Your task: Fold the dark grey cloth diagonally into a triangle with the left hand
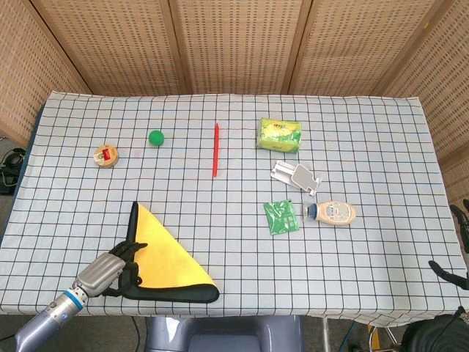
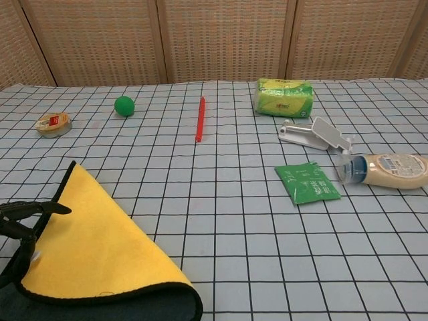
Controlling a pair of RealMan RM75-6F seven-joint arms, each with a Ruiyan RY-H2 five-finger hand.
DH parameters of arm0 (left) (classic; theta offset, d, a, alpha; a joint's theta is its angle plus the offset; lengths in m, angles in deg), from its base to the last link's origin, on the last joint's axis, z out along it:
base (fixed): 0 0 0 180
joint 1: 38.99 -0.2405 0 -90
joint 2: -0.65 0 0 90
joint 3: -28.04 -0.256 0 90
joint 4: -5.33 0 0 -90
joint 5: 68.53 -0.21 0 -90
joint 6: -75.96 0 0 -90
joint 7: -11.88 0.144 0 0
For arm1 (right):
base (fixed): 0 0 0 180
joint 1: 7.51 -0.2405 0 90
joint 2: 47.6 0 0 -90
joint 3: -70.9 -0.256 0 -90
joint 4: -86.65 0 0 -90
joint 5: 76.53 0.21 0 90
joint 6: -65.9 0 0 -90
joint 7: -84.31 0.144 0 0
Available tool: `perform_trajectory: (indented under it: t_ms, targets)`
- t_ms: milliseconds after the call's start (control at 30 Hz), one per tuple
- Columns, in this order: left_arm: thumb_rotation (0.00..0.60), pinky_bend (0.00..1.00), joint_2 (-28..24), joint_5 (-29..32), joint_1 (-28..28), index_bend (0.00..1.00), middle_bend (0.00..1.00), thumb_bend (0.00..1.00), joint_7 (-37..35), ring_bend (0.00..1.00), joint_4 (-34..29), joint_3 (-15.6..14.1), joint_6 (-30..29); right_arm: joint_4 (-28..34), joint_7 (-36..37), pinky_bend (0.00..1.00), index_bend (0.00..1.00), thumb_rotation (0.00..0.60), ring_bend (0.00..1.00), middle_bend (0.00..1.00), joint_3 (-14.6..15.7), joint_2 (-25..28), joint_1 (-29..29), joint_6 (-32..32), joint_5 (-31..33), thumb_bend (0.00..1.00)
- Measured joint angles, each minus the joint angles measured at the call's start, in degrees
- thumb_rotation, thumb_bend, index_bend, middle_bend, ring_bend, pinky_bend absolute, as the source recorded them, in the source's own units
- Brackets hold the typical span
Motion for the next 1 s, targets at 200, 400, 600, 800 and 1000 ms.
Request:
perform_trajectory:
  t_ms: [200, 400, 600, 800, 1000]
  targets:
    - [0.6, 0.0, -0.08, -0.86, -1.07, 0.57, 0.0, 0.47, -1.39, 0.0, 1.37, -0.61, -0.58, 0.08, 0.11, 0.0, 0.0, 0.6, 0.0, 0.0, 0.03, 0.08, 0.09, -0.24, -0.2, 0.0]
    - [0.6, 0.0, 0.02, -0.97, -2.13, 0.57, 0.0, 0.47, -2.41, 0.0, 2.91, -0.88, -0.94, 0.25, 0.1, 0.0, 0.0, 0.6, 0.0, 0.0, 0.16, 0.16, 0.24, -0.59, -0.64, 0.0]
    - [0.6, 0.0, 0.05, -1.52, -3.1, 0.57, 0.0, 0.48, -3.77, 0.0, 4.23, -1.48, -1.3, 0.4, -0.13, 0.0, 0.0, 0.6, 0.0, 0.0, 0.27, 0.17, 0.31, -0.74, -0.9, 0.0]
    - [0.6, 0.0, 0.05, -2.0, -3.7, 0.57, 0.0, 0.48, -4.53, 0.0, 5.14, -1.66, -1.57, 0.46, -0.23, 0.0, 0.0, 0.6, 0.0, 0.0, 0.3, 0.16, 0.32, -0.77, -0.95, 0.0]
    - [0.6, 0.0, 0.43, -1.91, -4.46, 0.57, 0.0, 0.48, -5.52, 0.0, 6.3, -1.72, -1.55, 0.49, -0.23, 0.0, 0.0, 0.6, 0.0, 0.0, 0.32, 0.18, 0.36, -0.87, -1.04, 0.0]
